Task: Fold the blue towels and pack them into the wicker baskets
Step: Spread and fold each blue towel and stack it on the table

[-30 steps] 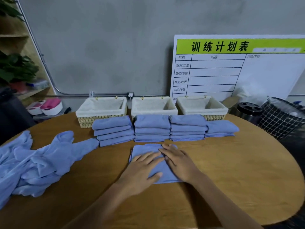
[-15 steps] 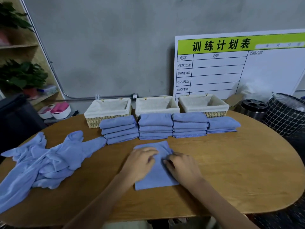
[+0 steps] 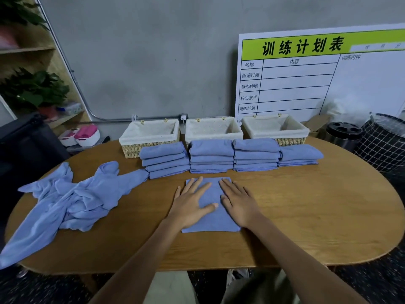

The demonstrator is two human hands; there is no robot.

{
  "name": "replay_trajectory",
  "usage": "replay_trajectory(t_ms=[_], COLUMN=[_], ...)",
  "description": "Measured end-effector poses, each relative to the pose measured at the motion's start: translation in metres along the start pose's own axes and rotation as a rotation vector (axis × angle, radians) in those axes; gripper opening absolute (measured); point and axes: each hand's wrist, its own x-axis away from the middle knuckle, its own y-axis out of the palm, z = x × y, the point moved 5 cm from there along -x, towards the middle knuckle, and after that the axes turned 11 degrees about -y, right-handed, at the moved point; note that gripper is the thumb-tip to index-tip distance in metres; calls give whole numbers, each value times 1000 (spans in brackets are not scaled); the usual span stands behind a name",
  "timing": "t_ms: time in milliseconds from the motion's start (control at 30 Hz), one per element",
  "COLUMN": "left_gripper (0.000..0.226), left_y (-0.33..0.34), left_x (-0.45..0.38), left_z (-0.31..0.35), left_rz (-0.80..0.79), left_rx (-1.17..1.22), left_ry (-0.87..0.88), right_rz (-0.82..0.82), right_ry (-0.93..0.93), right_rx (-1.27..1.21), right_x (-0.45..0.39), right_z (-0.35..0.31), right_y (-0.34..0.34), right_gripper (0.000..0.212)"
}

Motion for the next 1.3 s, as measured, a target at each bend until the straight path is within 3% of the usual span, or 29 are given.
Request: replay_trajectory(t_ms=[67,167,300,433,700,900,1067,1167,1300], left_gripper=[88,75,77,80,82,106,105,97,41], left_y=[1,2,2,-3,-4,-2,-2,-5,-11], left_x=[0,-2,2,5,11,11,12,13,30], left_z=[-7,-7,-2,0,-10,-12,-10,-11,-10], left_rz=[23,33,-7,-24,-37,-13,-14,73,368], left_rx=[53,8,-48,-67,9,-3,-10,46,220], left_ry=[-31,-56,-74,-86,19,38,35,52,289], right_rz=[-4,-5,-37,-44,-25,7,-14,12,275], right_ry=[16,23,33,33,16,11,4,-5,-98], right_rx=[20,21,7,-42,-47,-58,-48,-46,27], right_x=[-1,-1,0,1,1,3,1,1,9], right_z=[0,-2,-3,-4,0,0,1,2,2], right_y=[-1,-1,-2,-5,-4,-4,-2,-2,-10], right_gripper=[57,57,60,92,102,92,93,90,63])
